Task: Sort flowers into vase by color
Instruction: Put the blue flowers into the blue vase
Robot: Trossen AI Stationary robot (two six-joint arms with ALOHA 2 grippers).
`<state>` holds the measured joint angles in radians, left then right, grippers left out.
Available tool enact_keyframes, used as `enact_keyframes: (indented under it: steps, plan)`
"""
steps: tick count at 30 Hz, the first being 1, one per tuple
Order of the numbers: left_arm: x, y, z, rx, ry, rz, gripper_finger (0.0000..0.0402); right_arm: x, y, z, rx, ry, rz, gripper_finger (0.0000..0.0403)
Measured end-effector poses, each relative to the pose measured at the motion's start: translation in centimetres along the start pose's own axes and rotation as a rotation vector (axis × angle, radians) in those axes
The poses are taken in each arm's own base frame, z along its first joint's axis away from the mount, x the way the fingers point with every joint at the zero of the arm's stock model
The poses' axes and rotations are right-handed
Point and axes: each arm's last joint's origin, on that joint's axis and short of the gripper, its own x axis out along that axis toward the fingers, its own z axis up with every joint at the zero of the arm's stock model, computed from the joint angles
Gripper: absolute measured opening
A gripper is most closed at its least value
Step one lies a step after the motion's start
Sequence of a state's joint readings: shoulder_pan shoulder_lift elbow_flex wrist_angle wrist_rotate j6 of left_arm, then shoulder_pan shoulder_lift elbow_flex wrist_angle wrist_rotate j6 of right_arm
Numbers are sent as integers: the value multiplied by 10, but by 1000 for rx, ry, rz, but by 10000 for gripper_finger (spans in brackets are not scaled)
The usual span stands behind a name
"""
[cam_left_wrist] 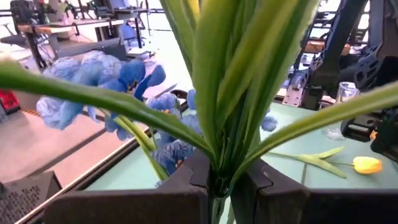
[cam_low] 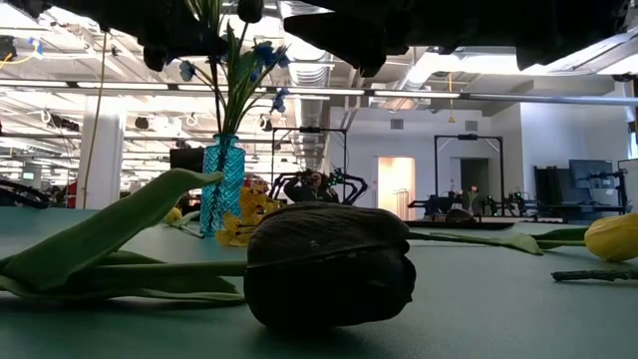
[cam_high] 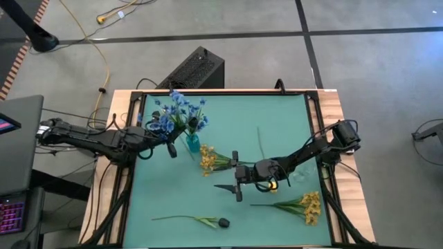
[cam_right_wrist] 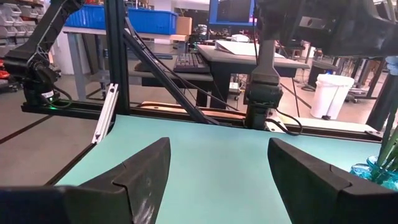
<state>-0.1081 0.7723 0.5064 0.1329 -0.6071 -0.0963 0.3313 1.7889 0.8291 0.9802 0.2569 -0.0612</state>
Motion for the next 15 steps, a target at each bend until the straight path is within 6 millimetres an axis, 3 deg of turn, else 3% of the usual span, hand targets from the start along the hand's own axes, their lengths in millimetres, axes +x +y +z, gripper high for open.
enact_keyframes:
  steps: [7,15]
  plan:
    - [4,-2,-3,-12,18,13,13,0,0,0,-2,0,0,296]
    - [27,-8,-23,10,115,55,13,0,0,0,-18,-1,0,296]
